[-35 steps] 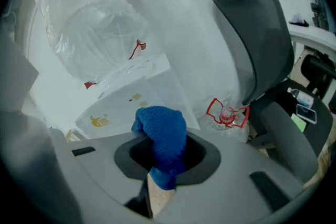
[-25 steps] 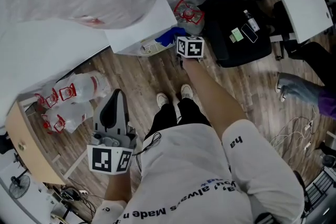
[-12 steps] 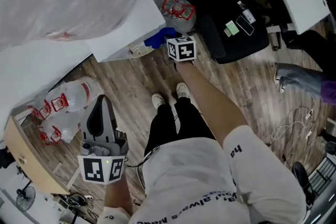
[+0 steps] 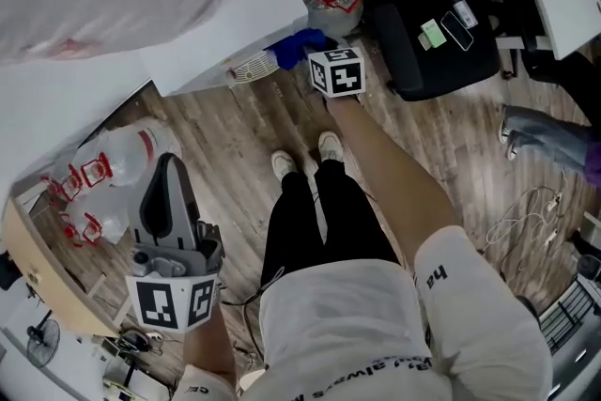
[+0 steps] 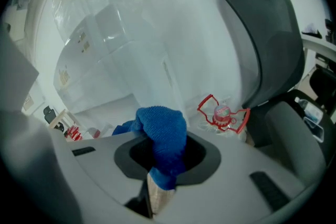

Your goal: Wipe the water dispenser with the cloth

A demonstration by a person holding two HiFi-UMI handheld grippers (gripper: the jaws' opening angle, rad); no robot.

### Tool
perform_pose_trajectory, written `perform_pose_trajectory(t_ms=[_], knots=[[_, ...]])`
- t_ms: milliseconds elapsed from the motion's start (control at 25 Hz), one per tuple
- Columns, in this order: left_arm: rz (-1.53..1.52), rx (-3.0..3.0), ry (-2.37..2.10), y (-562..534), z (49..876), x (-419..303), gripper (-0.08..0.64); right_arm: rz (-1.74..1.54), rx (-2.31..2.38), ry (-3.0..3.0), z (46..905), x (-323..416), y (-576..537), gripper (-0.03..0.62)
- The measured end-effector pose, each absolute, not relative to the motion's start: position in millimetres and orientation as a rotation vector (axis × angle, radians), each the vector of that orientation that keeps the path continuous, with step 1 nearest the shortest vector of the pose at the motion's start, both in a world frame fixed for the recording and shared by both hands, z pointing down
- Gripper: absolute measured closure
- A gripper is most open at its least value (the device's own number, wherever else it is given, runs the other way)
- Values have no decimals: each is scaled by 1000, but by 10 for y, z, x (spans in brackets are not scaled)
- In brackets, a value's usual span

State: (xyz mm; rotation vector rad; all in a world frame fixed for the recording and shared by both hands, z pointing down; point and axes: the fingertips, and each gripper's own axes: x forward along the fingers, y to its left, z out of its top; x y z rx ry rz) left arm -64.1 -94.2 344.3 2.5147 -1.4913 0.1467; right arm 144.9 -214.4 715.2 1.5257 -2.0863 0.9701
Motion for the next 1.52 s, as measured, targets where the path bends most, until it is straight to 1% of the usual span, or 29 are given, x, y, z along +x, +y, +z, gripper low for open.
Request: perform_pose_trajectory(t_ms=[880, 1520], knots=[[193, 2495, -1506, -1006, 4425, -752, 541, 876, 1460, -2044, 8257, 1369, -2144, 512], [217, 2440, -1599, -1026, 4716, -980, 541, 879, 1357, -1924, 9121, 1349, -2171, 511]])
